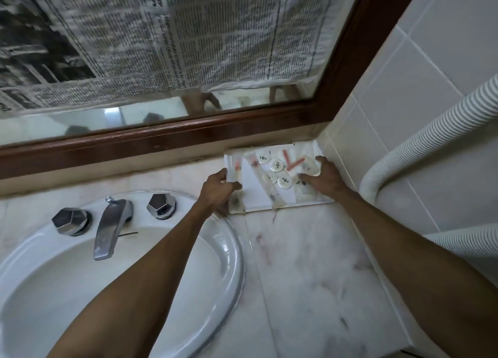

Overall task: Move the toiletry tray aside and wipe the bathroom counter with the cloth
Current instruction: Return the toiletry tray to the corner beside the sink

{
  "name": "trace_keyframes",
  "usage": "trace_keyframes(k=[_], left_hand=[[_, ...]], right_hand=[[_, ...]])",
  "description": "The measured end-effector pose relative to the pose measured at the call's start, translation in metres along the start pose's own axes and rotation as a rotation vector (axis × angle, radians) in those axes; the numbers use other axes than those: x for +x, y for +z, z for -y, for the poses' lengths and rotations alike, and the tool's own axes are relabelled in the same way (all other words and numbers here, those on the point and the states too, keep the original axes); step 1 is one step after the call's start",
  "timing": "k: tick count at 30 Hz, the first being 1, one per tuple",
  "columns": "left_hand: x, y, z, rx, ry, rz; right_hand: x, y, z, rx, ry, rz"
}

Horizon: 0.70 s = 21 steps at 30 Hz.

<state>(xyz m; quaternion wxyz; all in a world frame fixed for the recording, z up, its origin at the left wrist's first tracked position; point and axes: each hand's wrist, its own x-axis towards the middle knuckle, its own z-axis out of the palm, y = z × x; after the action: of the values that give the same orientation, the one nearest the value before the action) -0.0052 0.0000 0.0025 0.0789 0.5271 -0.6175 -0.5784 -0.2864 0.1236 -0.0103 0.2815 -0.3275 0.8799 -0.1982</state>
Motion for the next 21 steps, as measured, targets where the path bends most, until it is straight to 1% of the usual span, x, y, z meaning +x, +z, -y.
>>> trace_keyframes(k=[2,4,7,9,14,16,19,21], left_hand=[[-0.001,0.002,-0.001,-0.040,0.005,-0.016],[-0.001,0.005,-0.001,-0.080,0.010,-0.031],[0.000,0.008,0.000,-0.131,-0.018,-0.030],[0.000,0.007,0.000,-0.152,-0.039,-0.033],[0.001,0.009,-0.001,-0.182,-0.054,-0.050],[0.001,0.011,-0.003,-0.194,-0.075,-0.034],[0.005,0.017,-0.005,-0.227,-0.091,0.038],[0.008,0.021,-0.008,-0.235,-0.118,0.048]], right_hand=[[-0.006,-0.002,0.002,0.015,-0.030,0.023],[-0.016,-0.004,0.003,-0.026,-0.045,0.080],[-0.030,-0.007,0.002,-0.211,-0.057,0.194],[-0.034,-0.007,-0.001,-0.302,-0.093,0.219],[-0.034,-0.010,-0.005,-0.288,-0.159,0.122],[-0.033,-0.012,-0.008,-0.260,-0.155,0.083],[-0.031,-0.017,-0.011,-0.224,-0.146,0.026],[-0.030,-0.019,-0.011,-0.198,-0.138,-0.014]])
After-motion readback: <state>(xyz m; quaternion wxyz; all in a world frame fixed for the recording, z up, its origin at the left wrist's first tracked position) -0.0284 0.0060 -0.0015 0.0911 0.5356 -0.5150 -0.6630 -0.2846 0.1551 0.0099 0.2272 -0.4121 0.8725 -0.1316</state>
